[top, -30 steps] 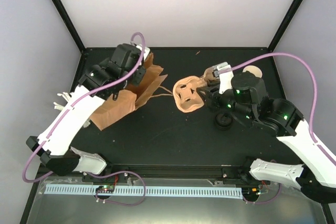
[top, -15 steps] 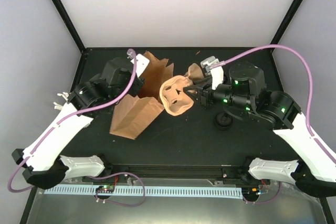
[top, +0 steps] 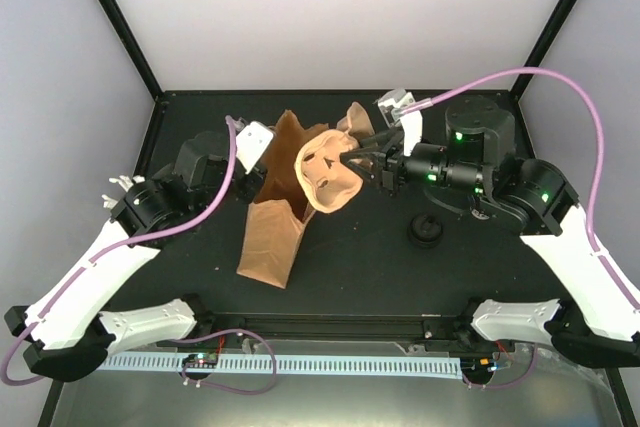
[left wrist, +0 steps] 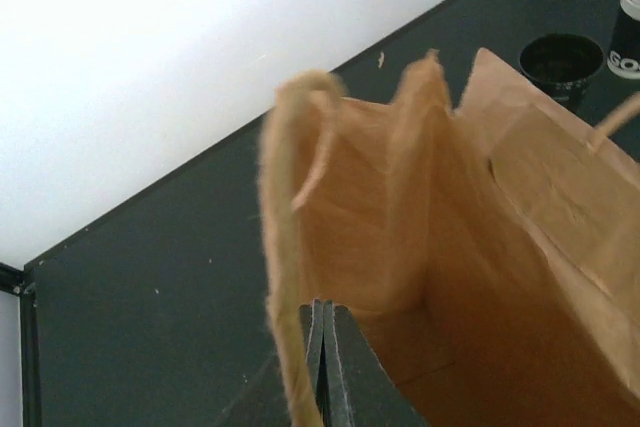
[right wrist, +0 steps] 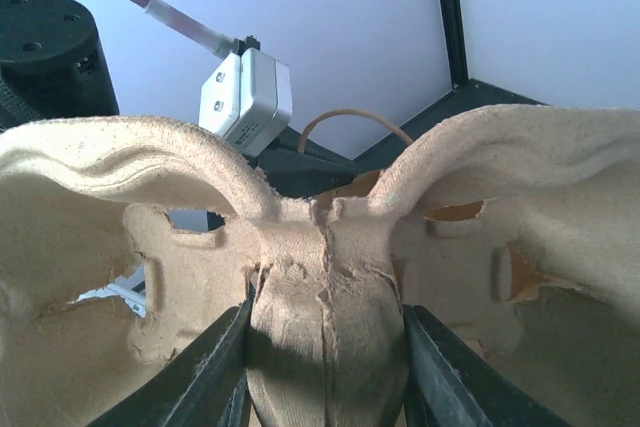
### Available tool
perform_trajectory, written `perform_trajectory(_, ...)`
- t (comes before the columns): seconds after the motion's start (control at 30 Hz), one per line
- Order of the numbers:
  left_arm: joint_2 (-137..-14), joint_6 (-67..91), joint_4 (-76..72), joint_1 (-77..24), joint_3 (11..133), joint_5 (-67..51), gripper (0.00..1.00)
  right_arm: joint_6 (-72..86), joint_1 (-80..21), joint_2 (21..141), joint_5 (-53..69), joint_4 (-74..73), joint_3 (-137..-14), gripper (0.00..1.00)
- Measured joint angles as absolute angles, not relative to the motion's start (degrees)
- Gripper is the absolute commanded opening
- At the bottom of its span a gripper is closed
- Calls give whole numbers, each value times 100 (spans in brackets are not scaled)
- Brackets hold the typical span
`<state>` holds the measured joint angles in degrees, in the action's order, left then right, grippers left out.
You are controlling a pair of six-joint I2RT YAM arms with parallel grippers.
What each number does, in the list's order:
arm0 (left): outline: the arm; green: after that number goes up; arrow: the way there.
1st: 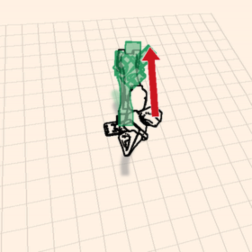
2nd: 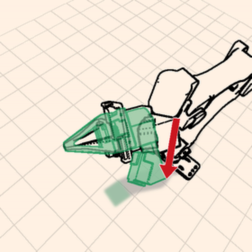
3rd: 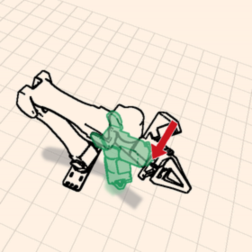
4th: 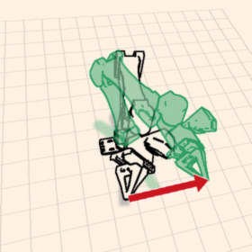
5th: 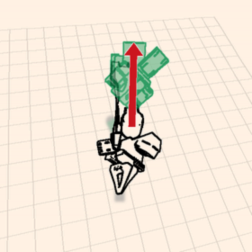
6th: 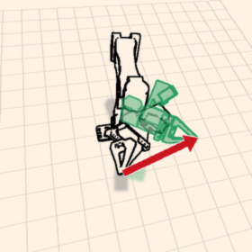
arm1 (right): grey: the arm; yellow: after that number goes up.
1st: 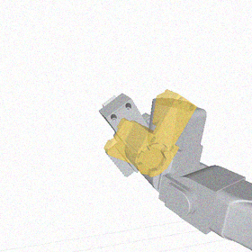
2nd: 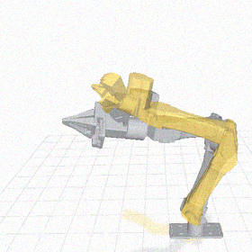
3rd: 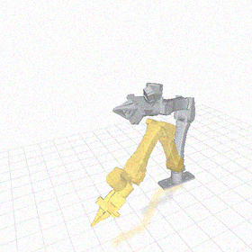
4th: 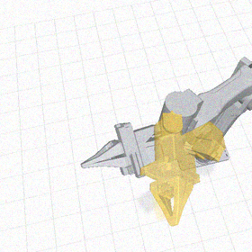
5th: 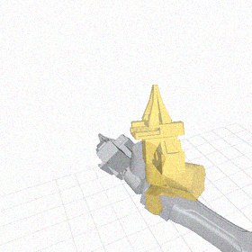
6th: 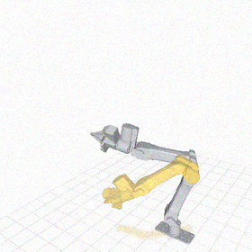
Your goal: Pack the takeout coffee
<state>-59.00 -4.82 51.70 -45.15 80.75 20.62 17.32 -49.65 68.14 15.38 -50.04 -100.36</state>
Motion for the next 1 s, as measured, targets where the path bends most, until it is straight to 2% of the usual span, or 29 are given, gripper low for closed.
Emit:
perform_trajectory(0.33,-6423,1181,5594,-4128,8630,2353,3,1706,-4875,6545,1380,-5054,-9887,40)
perform_trajectory(0.73,-5924,2010,6178,-3039,8497,1157,6,1813,-4871,6464,1387,-5050,-9548,39)
perform_trajectory(1.0,-6346,2143,6226,-2707,8709,263,5,1833,-4871,6442,1402,-5013,-9428,39)
